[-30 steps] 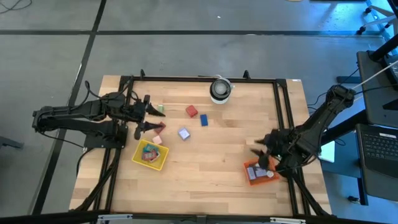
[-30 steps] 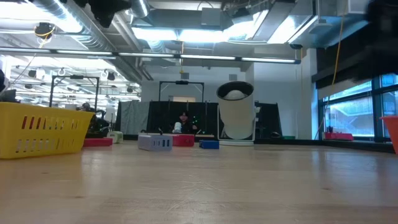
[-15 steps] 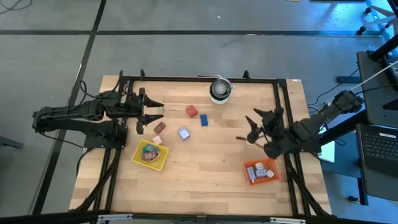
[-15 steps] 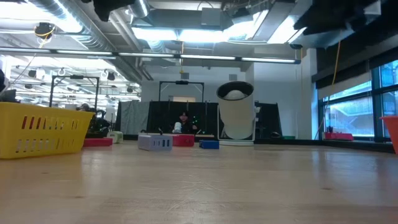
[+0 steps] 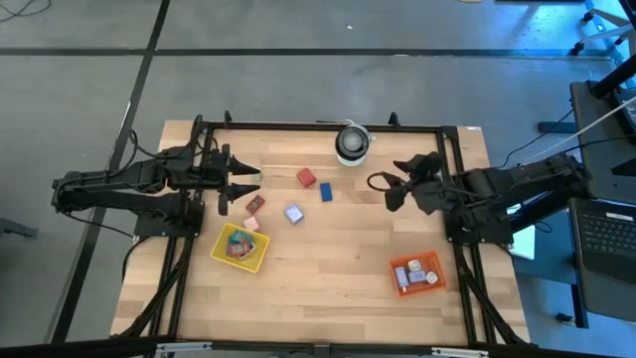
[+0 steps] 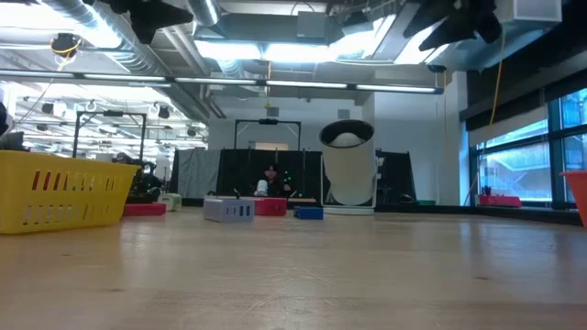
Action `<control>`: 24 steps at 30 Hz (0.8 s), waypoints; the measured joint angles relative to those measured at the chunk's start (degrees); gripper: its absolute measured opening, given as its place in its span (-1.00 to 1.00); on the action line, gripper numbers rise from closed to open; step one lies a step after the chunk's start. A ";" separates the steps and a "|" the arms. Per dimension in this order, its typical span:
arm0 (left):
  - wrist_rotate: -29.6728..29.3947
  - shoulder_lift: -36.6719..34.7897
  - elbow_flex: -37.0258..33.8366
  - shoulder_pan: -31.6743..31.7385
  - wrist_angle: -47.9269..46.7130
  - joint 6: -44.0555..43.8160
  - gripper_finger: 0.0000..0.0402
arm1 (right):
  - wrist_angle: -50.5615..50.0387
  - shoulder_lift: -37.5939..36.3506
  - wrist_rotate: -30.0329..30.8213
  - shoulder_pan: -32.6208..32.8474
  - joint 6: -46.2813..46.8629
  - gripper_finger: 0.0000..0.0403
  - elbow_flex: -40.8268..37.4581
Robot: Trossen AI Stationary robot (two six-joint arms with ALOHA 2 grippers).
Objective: Pick & Place Office items
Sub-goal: Put the blue digital timer into the yellow bin
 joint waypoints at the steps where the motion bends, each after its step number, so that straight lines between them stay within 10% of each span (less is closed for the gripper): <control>1: 0.00 0.22 0.00 0.00 0.10 -0.42 0.07 | 1.04 0.31 -1.12 -0.67 -1.25 0.14 0.00; 6: -0.59 2.72 0.00 0.00 -0.99 -3.66 0.07 | 4.73 2.88 -4.09 -3.37 -5.31 0.14 0.02; 24: -0.49 35.79 6.02 0.17 8.03 27.88 0.16 | 3.59 5.13 -6.80 -5.40 -8.77 0.14 0.02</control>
